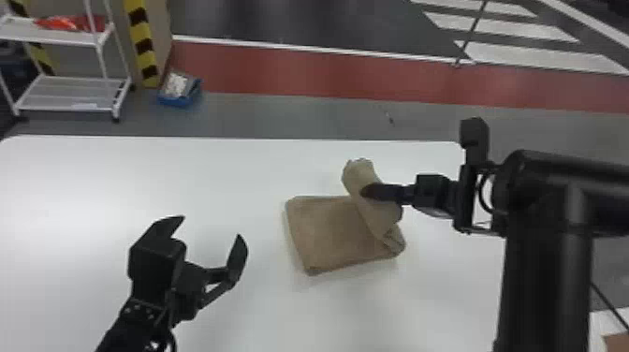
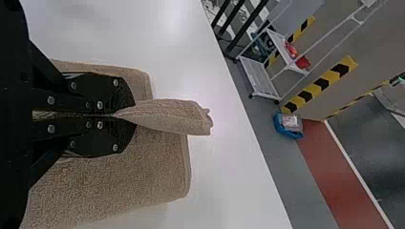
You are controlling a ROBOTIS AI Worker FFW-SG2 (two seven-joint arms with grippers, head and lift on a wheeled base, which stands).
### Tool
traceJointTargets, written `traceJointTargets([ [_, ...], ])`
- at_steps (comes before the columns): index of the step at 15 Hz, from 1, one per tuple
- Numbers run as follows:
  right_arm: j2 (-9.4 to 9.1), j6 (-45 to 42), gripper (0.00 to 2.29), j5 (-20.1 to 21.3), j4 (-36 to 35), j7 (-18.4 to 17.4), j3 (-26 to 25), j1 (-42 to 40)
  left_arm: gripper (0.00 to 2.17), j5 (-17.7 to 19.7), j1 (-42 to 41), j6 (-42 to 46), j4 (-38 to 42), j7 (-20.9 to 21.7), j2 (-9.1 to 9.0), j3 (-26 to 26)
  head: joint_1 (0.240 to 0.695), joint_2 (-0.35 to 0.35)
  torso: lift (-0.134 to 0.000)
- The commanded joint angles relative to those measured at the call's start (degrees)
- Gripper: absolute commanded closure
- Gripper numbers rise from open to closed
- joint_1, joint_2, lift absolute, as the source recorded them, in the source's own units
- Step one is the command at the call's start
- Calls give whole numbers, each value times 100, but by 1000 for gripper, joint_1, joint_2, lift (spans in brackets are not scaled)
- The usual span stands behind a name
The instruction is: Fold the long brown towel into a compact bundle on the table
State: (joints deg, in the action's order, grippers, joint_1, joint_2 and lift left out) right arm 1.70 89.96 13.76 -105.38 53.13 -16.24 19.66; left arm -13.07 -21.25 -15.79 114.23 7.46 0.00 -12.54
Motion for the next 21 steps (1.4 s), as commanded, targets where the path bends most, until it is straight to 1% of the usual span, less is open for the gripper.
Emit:
traceJointTargets([
  [1,-143,12,1133,101,-62,-57,253,-50,49,-2,-20,1,30,1,-15,-29,695,-161,-125],
  [3,-175,-53,1123,154,-35,-180,376,-85,49,-2,-72,18,74,9,-15,-29,695,-145,-125],
  [4,-175,-158,964,180,-9,-241,455,-129,49,-2,-90,36,91,1,-15,-29,695,-139,-125],
  [5,-175,-229,677,180,0,-320,543,-191,49,6,-99,36,91,1,-15,-29,695,-135,-125],
  [6,-175,-264,296,180,18,-373,649,-252,53,6,-107,53,109,9,-15,-29,695,-133,-125],
  [7,-175,-281,76,180,26,-408,701,-278,53,6,-116,53,126,9,-15,-29,695,-131,-125],
  [9,-175,-299,63,110,35,-417,719,-322,53,6,-134,53,170,18,-15,-29,695,-125,-125],
  [11,-175,-299,56,-233,-9,-417,605,-349,56,6,-134,53,205,27,-15,-29,695,-117,-125],
  [13,-175,-281,70,-347,-141,-391,464,-428,60,-2,-143,36,302,45,-15,-29,695,-112,-125],
  [14,-175,-246,120,-365,-220,-356,376,-489,63,6,-143,36,381,71,-15,-38,695,-110,-125],
  [15,-175,-229,373,-435,-299,-259,244,-595,63,6,-143,18,460,132,-15,-38,695,-112,-125],
  [16,-175,-229,907,-470,-431,-48,69,-700,60,50,-143,18,495,255,-15,-29,695,-115,-125],
  [17,-175,-211,1504,-461,-545,5,-37,-797,60,191,-125,36,531,396,-15,-12,695,-121,-125],
  [18,-175,-211,1949,-444,-633,14,-116,-911,60,358,-64,36,531,589,-15,6,695,-126,-125],
  [19,-175,-193,2074,-365,-791,163,-204,-1052,63,419,77,-105,522,862,-15,-3,695,-148,-125],
  [20,-175,-193,2078,-312,-958,269,-222,-1201,66,428,209,-333,504,1082,-15,-12,695,-164,-125],
  [21,-175,-246,2078,-198,-1178,365,-257,-1421,73,507,402,-492,460,1460,-15,-29,695,-178,-125],
])
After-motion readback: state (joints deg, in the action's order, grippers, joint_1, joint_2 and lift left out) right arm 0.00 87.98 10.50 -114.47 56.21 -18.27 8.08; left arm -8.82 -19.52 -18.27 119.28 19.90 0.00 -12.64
